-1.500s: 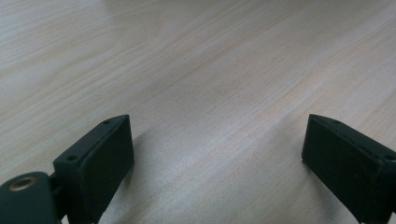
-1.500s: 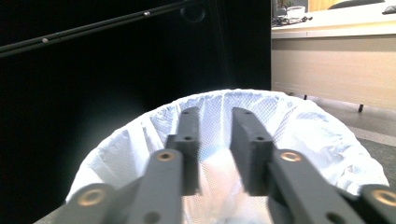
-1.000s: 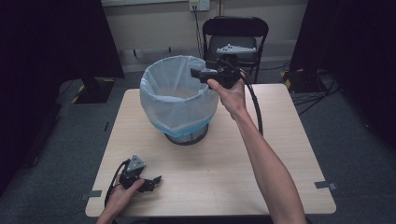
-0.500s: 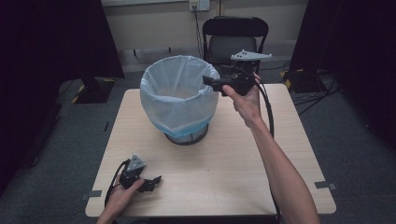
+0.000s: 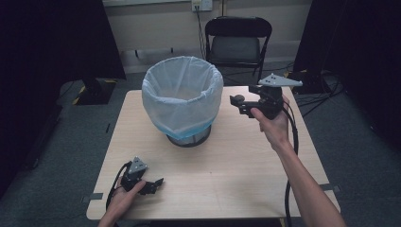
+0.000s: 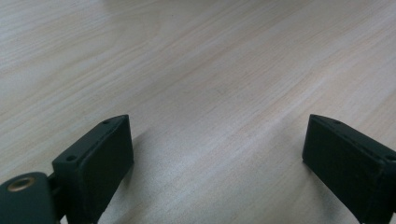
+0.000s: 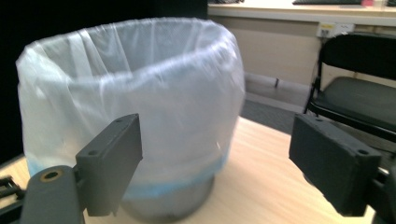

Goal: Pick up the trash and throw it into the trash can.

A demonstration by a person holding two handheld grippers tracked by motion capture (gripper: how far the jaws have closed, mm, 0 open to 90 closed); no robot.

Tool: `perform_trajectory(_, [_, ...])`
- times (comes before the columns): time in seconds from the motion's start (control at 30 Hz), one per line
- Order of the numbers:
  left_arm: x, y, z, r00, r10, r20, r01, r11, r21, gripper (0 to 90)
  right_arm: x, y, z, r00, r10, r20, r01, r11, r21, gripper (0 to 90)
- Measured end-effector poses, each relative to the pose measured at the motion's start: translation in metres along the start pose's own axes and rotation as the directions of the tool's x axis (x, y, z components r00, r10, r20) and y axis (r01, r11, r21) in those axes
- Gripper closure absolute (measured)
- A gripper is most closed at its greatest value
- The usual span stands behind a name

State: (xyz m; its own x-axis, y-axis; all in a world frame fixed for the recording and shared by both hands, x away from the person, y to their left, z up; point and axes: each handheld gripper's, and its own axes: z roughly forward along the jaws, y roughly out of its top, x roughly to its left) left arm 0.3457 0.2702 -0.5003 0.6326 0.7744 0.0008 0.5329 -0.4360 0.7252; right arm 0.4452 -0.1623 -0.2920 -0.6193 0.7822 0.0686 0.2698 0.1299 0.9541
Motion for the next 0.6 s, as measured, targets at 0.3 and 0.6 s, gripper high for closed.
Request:
perform_trajectory(0.3, [0.000,0.001,0.002,1.0000,-0.004,-0.005,0.004,1.0000,0.006,4.8,-0.005,-0.039,-0.024,0.9990,0.021,0.040,-0.023,0.998,0.059,16.3])
perform_trajectory(0.6, [0.000,0.001,0.003,1.0000,-0.006,-0.002,0.006,1.0000,0.005,4.2,-0.012,-0.089,-0.041,0.9948,0.046,0.091,-0.057,0.990,0.126,15.6])
